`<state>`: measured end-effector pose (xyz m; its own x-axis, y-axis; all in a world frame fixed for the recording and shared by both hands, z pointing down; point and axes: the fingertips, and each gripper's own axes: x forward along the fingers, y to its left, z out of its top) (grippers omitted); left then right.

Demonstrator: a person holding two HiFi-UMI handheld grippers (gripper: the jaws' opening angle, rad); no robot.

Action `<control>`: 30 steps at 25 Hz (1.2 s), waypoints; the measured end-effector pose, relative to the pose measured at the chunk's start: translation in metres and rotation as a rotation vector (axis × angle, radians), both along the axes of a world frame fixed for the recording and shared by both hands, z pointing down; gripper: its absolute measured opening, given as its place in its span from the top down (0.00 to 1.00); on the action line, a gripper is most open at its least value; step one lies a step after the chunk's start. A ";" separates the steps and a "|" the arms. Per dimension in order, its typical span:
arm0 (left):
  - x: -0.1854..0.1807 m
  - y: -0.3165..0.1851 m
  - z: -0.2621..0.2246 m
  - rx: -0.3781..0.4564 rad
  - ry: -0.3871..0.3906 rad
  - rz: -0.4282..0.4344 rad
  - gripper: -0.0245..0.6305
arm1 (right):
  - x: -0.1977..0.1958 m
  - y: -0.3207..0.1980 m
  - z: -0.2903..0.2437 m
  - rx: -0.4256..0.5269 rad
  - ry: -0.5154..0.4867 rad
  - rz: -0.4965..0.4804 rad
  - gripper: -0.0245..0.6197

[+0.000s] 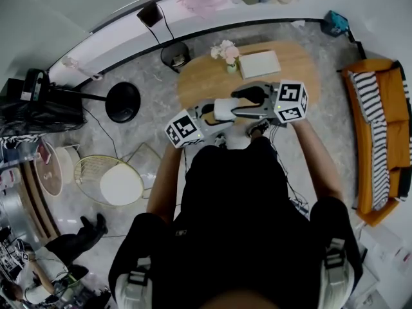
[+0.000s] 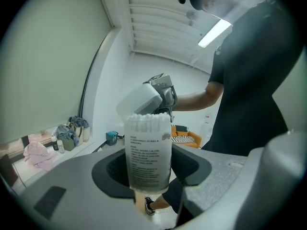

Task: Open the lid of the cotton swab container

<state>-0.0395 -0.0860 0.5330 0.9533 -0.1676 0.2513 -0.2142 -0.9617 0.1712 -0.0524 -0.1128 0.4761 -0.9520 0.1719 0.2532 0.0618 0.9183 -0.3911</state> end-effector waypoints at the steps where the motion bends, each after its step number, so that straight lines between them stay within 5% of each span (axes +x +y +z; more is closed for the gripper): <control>1: 0.000 0.000 0.000 0.000 0.001 -0.001 0.63 | 0.001 -0.003 -0.003 -0.002 -0.018 0.020 0.66; 14: 0.002 0.009 -0.002 0.032 -0.018 0.015 0.63 | 0.014 -0.038 -0.008 0.022 -0.107 0.246 0.70; 30: 0.004 0.013 -0.014 0.046 0.029 0.003 0.66 | 0.016 -0.049 0.010 0.074 -0.052 0.313 0.73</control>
<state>-0.0360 -0.0734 0.5186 0.9606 -0.1750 0.2160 -0.2065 -0.9693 0.1332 -0.0361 -0.1613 0.4864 -0.9678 -0.1485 0.2034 -0.2101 0.9215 -0.3267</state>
